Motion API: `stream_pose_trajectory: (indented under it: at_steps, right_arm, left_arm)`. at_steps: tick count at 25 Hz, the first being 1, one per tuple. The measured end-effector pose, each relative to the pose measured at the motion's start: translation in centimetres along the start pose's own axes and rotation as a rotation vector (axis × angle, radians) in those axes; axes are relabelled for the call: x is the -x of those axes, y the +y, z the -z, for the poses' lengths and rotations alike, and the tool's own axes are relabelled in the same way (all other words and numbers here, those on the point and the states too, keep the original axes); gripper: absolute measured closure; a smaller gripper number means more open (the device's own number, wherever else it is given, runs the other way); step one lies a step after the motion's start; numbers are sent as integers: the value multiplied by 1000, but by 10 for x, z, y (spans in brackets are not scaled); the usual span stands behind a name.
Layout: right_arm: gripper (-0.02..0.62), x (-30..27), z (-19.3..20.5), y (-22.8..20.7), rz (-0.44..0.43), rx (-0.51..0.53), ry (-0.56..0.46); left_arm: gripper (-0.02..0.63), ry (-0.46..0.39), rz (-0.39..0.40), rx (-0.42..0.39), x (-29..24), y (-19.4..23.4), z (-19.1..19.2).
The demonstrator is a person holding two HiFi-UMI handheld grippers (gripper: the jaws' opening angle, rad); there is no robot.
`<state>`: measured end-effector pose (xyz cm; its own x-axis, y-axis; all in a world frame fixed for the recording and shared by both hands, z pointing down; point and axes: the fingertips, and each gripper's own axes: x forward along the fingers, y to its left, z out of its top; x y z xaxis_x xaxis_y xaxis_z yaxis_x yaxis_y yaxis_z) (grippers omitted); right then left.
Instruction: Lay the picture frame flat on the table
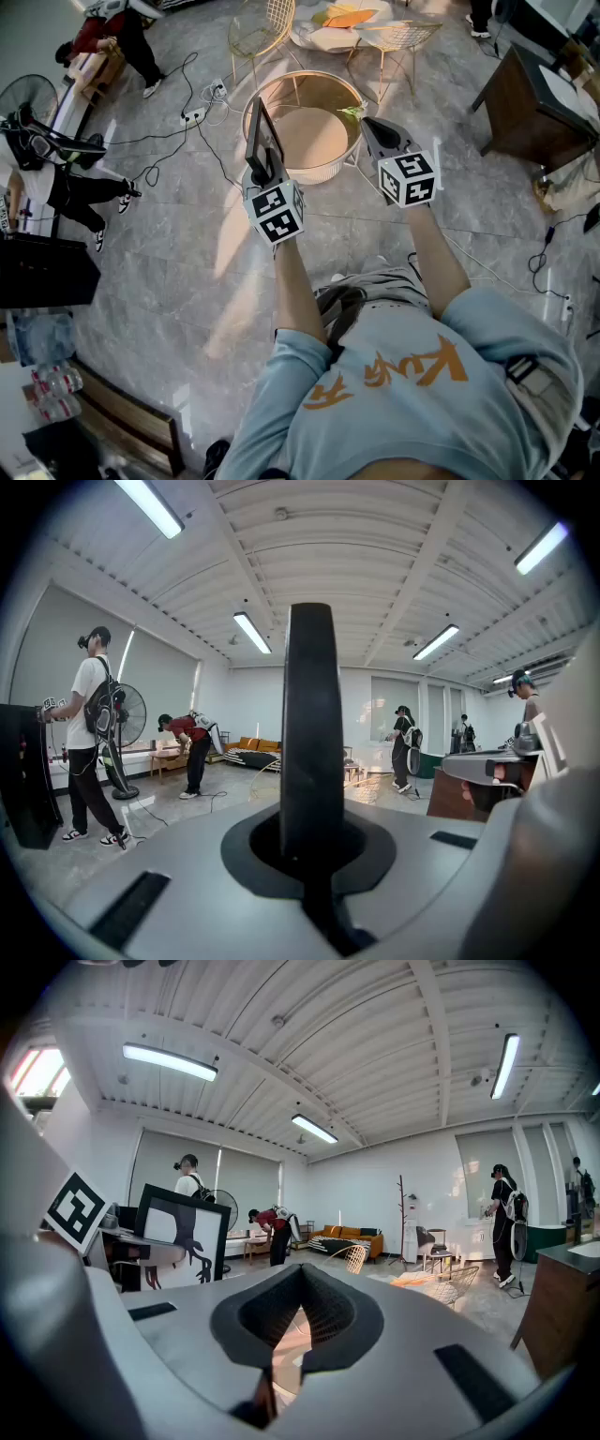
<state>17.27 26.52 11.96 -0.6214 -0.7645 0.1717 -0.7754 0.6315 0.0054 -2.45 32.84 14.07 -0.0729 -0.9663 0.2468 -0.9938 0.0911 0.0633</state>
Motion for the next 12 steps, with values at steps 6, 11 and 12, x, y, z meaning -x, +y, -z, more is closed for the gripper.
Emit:
stream_pose_trajectory:
  at_steps: [6,11,12]
  right_arm:
    - [598,1,-3,-3,9,-3,-15]
    - [597,-2,-5,9,16,51,1]
    - [597,-3,-5,13,10,60,3]
  left_arm:
    - [580,8,-4,12,-3,4,3]
    - [580,-7,-2,35,0,13,3]
    - [580,-12,-2,41,1,15,2]
